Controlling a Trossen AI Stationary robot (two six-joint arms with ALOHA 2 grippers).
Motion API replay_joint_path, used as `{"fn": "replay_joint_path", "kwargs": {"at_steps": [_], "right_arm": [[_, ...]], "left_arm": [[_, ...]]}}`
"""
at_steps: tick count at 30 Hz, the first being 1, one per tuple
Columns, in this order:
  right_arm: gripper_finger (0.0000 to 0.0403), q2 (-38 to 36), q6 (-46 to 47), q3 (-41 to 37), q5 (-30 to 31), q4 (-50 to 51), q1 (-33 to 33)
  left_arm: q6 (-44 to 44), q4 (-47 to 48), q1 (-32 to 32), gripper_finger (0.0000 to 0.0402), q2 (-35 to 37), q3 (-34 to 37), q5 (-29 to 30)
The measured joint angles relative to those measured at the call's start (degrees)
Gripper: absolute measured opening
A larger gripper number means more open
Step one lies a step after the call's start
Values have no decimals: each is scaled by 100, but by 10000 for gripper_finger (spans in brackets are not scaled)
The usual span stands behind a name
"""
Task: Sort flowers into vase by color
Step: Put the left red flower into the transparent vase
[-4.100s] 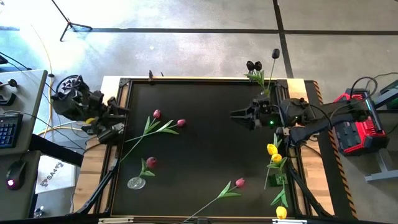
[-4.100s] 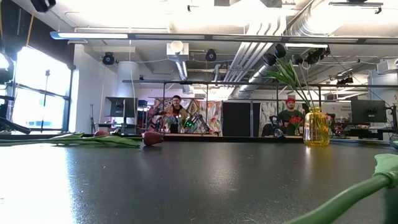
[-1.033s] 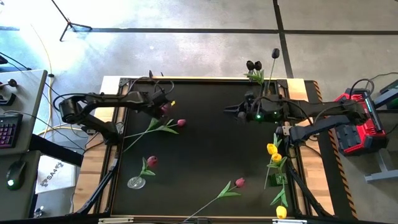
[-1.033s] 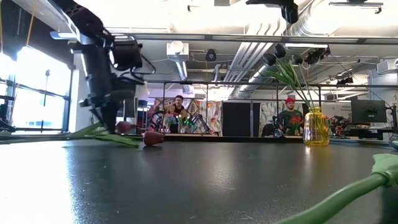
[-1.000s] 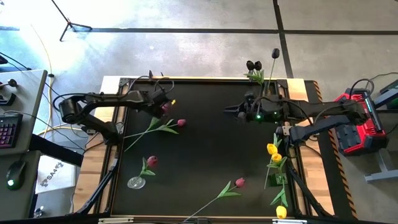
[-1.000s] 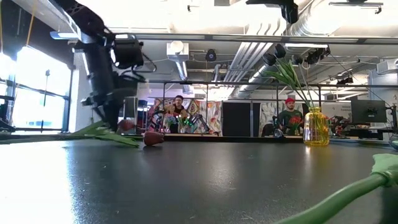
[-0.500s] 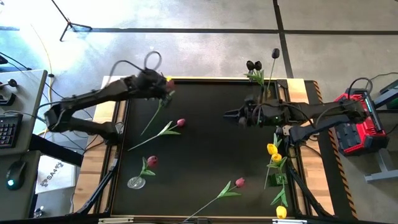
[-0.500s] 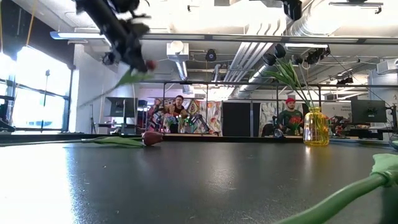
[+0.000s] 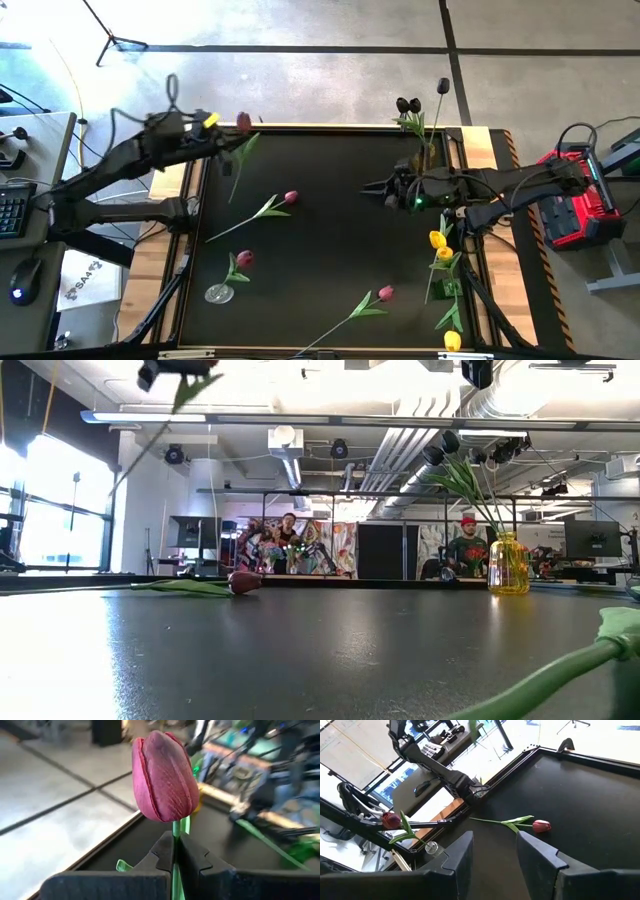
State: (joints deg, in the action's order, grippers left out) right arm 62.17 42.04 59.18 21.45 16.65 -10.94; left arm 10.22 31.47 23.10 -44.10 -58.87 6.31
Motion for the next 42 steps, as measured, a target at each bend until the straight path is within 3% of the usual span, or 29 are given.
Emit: {"fn": "replay_joint_path", "kwargs": {"at_steps": [5, 9, 14, 20, 27, 34, 39, 42], "right_arm": [[138, 0, 58, 0, -8, -14, -38], [138, 0, -189, 0, 13, 71, -133], [138, 0, -257, 0, 105, -24, -96], [138, 0, -333, 0, 165, -154, -194], [138, 0, -333, 0, 538, -167, -347], [138, 0, -170, 0, 680, -311, -347], [138, 1, -153, 0, 719, -437, -397], [138, 71, -152, 2, 798, -455, -457]], "left_arm": [[158, -599, -692, 0, 448, 0, -112], [246, -1332, -1343, 0, 419, -249, -112], [3, -811, -2251, 0, 74, -854, 164], [-279, -643, -3388, 0, 194, -815, 729], [-259, -597, -4437, 0, 767, 16, 1738], [19, -1131, -5033, 0, 955, 899, 2229], [82, -1216, -5335, 0, 946, 1058, 2275], [123, -1209, -5510, 0, 956, 1058, 2003]]}}
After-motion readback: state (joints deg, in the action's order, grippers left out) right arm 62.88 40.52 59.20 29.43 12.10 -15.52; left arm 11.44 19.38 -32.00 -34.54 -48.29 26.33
